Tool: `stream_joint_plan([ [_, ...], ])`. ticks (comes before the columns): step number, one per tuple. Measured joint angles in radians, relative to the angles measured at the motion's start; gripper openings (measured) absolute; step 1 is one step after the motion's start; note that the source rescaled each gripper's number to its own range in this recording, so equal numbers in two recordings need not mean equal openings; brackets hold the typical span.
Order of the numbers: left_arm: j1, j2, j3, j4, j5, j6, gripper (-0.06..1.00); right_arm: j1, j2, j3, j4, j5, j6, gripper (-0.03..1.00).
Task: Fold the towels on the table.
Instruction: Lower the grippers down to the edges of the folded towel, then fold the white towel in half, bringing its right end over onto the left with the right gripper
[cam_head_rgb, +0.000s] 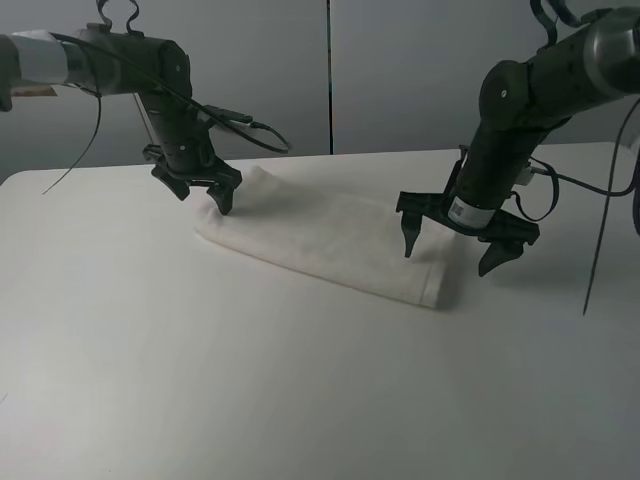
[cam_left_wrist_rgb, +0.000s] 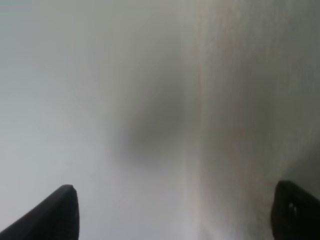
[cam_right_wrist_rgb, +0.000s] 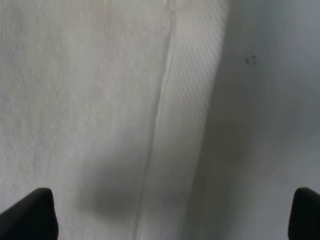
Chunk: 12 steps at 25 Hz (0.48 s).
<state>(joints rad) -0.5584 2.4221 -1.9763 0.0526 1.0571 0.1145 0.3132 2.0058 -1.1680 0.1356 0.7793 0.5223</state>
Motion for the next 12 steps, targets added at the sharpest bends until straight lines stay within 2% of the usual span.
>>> stream_joint_plan([
  [12,0.0,0.024,0.0,0.003,0.007,0.006,0.99,0.0,0.032,-0.001,0.005,-0.079,0.056,1.0],
])
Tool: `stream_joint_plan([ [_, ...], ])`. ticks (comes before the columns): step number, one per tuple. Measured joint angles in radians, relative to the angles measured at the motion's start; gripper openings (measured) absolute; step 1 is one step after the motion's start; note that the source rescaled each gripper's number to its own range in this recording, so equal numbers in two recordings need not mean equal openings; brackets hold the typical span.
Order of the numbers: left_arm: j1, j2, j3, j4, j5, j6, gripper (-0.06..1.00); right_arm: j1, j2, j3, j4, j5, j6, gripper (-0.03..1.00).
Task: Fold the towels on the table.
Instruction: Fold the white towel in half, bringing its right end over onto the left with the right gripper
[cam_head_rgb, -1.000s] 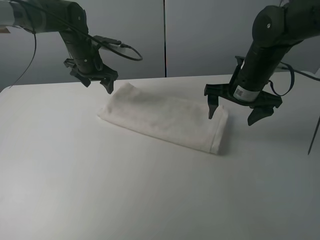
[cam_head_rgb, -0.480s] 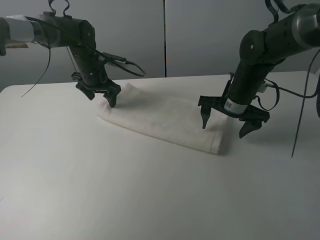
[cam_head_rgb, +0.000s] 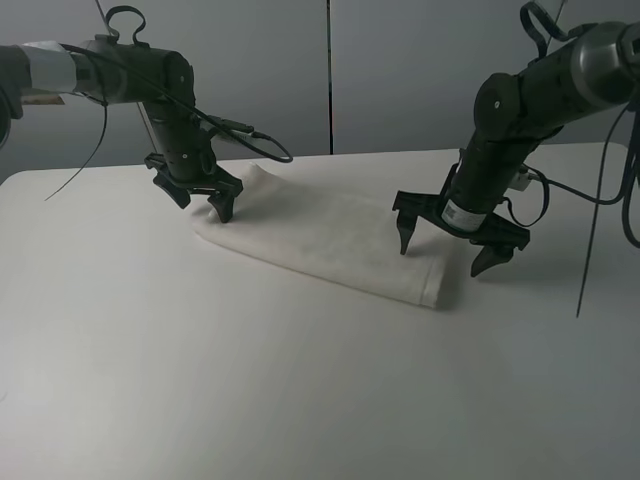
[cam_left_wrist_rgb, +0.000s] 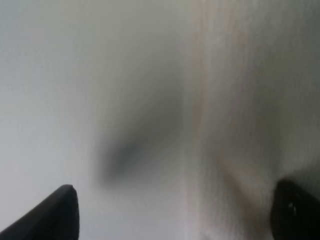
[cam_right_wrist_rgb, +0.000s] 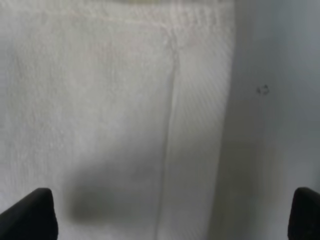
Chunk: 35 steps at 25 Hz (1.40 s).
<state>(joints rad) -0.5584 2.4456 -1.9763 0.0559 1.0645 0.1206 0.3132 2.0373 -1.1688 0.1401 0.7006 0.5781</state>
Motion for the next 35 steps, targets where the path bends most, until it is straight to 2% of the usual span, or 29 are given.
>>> stream_joint_plan([
  [6,0.0,0.0,0.0,0.0,0.0,0.009,0.99,0.021,0.004,0.0,0.0,-0.048,0.026,1.0],
  [19,0.0,0.0,-0.001,0.0,0.0,0.009,0.99,0.052,0.037,-0.004,-0.024,-0.065,0.038,1.0],
  [20,0.0,0.0,-0.001,0.0,0.0,0.009,0.99,0.054,0.037,-0.004,-0.033,-0.065,0.038,0.97],
  [22,0.0,0.0,-0.001,0.0,0.0,0.009,0.99,0.054,0.039,-0.004,-0.047,-0.068,0.038,0.84],
  [25,0.0,0.0,-0.001,0.0,0.0,0.009,0.99,0.054,0.044,-0.004,-0.051,-0.077,0.038,0.49],
  [28,0.0,0.0,-0.001,0.0,0.0,0.009,0.99,0.056,0.048,-0.004,-0.043,-0.098,0.027,0.09],
  [29,0.0,0.0,-0.001,-0.002,0.0,0.009,0.99,0.056,0.048,-0.004,-0.036,-0.101,0.012,0.01],
  [35,0.0,0.0,-0.001,-0.002,0.0,0.01,0.99,0.056,0.048,-0.004,-0.004,-0.112,-0.042,0.01],
])
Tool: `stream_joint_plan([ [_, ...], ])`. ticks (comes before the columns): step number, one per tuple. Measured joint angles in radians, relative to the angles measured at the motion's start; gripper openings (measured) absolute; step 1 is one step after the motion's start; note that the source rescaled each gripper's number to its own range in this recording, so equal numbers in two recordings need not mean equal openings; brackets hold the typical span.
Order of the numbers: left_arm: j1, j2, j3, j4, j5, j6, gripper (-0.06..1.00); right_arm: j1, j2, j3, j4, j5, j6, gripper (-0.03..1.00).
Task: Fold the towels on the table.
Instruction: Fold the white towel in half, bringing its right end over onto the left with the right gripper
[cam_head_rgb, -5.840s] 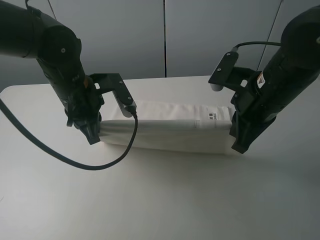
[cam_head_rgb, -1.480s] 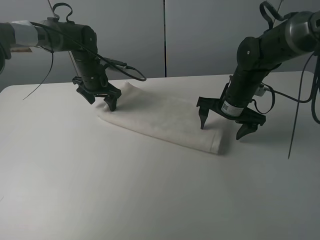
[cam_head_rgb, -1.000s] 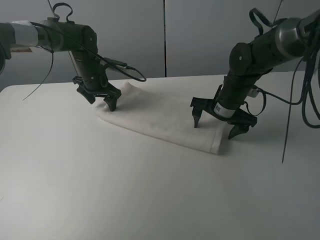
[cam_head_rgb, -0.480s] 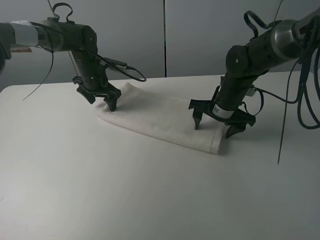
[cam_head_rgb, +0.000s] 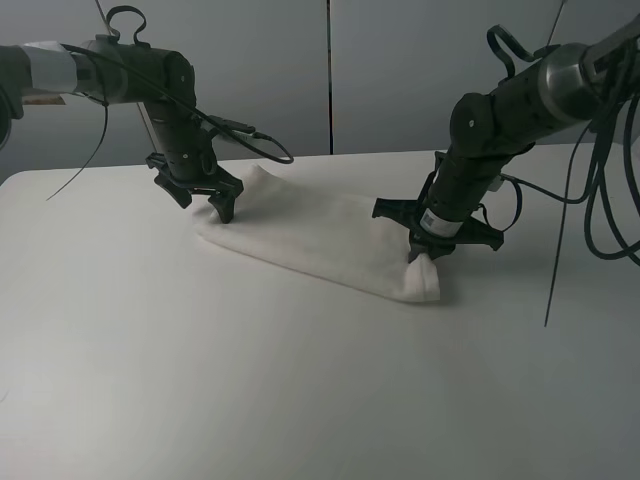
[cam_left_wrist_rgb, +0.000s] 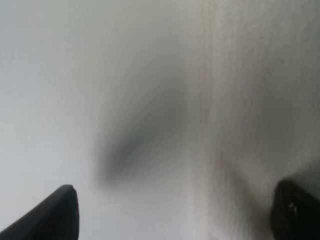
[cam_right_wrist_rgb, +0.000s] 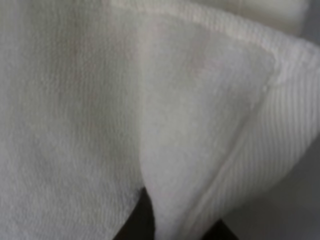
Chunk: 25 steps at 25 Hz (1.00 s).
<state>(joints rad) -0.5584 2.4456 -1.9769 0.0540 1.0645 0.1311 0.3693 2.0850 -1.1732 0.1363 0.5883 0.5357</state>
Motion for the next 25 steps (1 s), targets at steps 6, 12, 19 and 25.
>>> stream_joint_plan([
  [6,0.0,0.0,0.0,0.002,0.0,0.002,0.99,0.0,0.0,0.0,0.005,-0.003,-0.019,0.01],
  [12,0.0,-0.021,0.0,0.011,0.0,0.004,0.99,0.0,-0.055,0.0,-0.008,0.015,-0.059,0.01],
  [19,0.0,-0.027,0.0,0.015,0.008,0.005,0.99,0.0,-0.15,0.0,-0.035,0.048,-0.072,0.01],
  [25,0.0,-0.031,0.0,0.017,0.0,0.005,0.99,0.0,-0.187,0.0,-0.013,0.061,-0.084,0.01],
])
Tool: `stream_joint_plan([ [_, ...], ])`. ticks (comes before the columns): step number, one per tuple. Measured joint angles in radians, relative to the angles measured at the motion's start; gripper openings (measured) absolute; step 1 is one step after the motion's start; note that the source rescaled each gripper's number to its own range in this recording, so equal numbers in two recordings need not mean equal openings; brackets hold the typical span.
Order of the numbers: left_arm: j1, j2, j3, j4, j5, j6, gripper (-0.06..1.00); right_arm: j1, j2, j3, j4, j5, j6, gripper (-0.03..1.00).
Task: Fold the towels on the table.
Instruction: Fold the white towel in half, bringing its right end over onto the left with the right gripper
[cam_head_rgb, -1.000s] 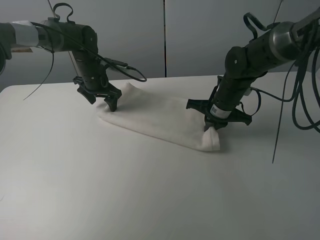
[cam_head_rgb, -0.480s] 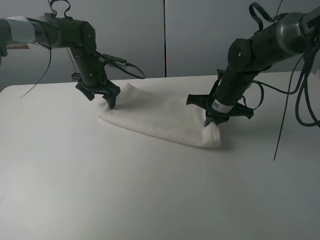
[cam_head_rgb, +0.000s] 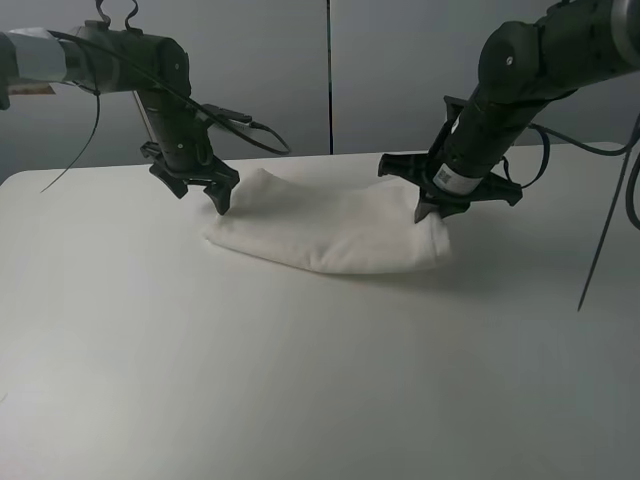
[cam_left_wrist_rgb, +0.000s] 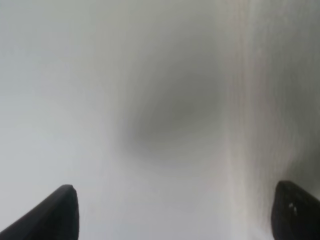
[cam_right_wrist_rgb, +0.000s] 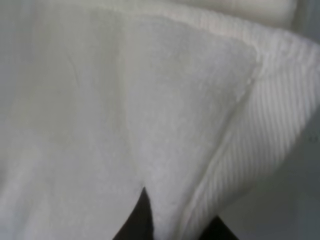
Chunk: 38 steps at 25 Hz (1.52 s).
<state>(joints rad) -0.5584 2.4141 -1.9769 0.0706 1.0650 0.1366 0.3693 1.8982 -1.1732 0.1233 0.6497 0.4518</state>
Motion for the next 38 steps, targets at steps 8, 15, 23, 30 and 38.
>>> stream_joint_plan([
  [8,0.0,0.002,0.0,-0.004,-0.013,0.0,0.99,0.0,-0.006,0.0,0.166,-0.014,-0.107,0.01],
  [15,0.0,0.033,0.0,-0.01,-0.017,0.0,0.99,0.0,-0.032,0.0,0.227,-0.022,-0.157,0.01],
  [23,0.0,0.033,0.0,-0.014,-0.019,0.0,0.99,0.0,-0.05,0.0,0.529,-0.092,-0.387,0.01],
  [30,0.0,0.033,0.0,-0.014,-0.019,0.0,0.99,0.0,-0.05,0.0,0.715,-0.13,-0.54,0.01],
  [38,0.0,0.033,0.0,-0.016,-0.023,0.0,0.99,0.002,-0.05,0.0,1.018,-0.123,-0.789,0.01],
])
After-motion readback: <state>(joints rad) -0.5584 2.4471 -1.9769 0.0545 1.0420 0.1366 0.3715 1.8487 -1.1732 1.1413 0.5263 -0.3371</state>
